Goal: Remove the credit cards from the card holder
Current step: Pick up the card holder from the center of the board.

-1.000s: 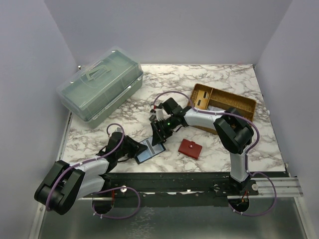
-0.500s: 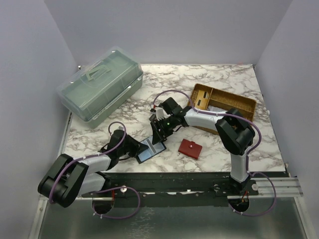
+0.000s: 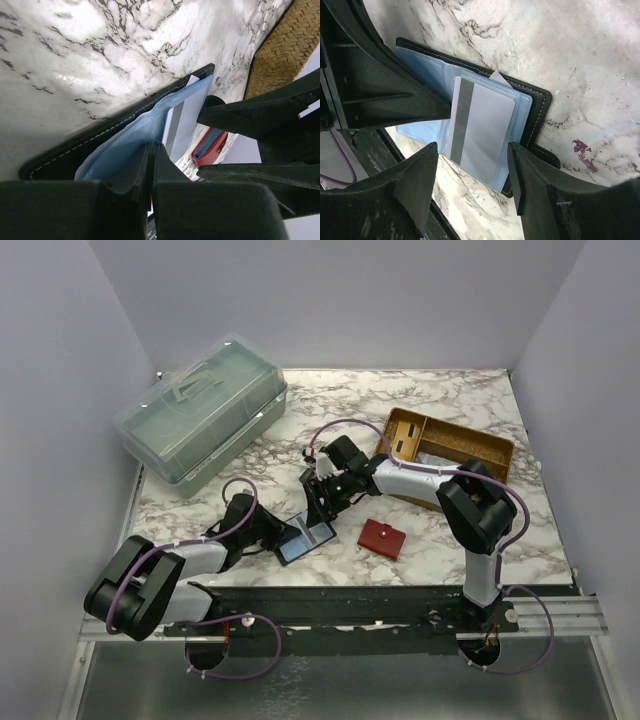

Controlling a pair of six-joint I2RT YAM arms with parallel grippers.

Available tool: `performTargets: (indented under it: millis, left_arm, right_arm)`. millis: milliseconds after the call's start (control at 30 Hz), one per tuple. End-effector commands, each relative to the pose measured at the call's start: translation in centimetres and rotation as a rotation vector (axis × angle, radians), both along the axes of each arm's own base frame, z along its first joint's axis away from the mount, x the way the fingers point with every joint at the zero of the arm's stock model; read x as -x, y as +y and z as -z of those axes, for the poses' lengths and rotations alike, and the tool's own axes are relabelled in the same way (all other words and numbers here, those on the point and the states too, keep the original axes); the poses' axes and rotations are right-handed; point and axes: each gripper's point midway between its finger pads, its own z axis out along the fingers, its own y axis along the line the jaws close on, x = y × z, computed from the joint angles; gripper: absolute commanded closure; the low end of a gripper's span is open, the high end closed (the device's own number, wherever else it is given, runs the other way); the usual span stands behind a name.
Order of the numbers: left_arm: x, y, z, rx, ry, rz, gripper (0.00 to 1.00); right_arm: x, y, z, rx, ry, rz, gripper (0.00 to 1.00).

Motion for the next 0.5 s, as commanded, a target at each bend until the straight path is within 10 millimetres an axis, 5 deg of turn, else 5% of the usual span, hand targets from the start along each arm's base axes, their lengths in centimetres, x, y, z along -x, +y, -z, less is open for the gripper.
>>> performTargets:
  millis: [0, 267, 467]
  left_arm:
    - [3.9, 3.9, 5.9, -0.226, 0.195, -0.018, 1.00]
    - [3.6, 3.3, 5.6, -0.193, 0.170, -0.001, 1.00]
    - [3.7, 3.1, 5.7, -0.184, 0.168, 0.003, 1.00]
  right_arm:
    - [-0.1, -1.7, 1.6, 0.092, -0.017, 0.048, 0.36]
    - [2.5, -0.7, 1.9, 0.024, 0.133, 0.039, 0.36]
    - [3.2, 0.9, -0.9, -0.091, 0.185, 0.002, 0.37]
